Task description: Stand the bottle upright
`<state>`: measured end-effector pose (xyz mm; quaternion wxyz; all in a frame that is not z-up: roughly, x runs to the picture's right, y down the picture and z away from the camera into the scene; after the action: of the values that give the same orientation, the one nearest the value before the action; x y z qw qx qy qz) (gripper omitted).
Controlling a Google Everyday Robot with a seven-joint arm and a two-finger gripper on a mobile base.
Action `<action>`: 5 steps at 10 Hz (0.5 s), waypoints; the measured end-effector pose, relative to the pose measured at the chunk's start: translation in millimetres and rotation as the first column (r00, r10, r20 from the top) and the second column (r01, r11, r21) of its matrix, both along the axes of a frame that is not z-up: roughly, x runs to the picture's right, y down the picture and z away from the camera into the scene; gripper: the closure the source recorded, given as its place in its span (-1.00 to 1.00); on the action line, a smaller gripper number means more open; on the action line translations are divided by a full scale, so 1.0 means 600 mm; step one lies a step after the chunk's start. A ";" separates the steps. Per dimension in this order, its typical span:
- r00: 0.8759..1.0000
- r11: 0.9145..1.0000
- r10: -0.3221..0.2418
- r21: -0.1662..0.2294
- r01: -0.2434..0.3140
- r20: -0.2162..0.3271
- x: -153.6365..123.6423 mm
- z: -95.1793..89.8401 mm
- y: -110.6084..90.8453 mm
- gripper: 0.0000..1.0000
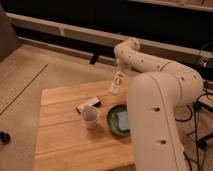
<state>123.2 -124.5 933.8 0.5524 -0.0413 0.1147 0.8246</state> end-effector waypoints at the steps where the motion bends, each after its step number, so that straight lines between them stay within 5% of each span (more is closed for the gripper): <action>1: 0.998 0.998 -0.068 0.004 0.068 0.003 -0.004 -0.012 0.002 1.00; 2: 0.988 0.988 -0.156 0.011 0.156 -0.002 -0.006 -0.027 0.003 1.00; 5: 0.934 0.933 -0.353 0.045 0.356 -0.053 -0.002 -0.062 -0.011 1.00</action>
<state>122.3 -130.8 896.4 0.6903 0.0133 0.1102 0.7150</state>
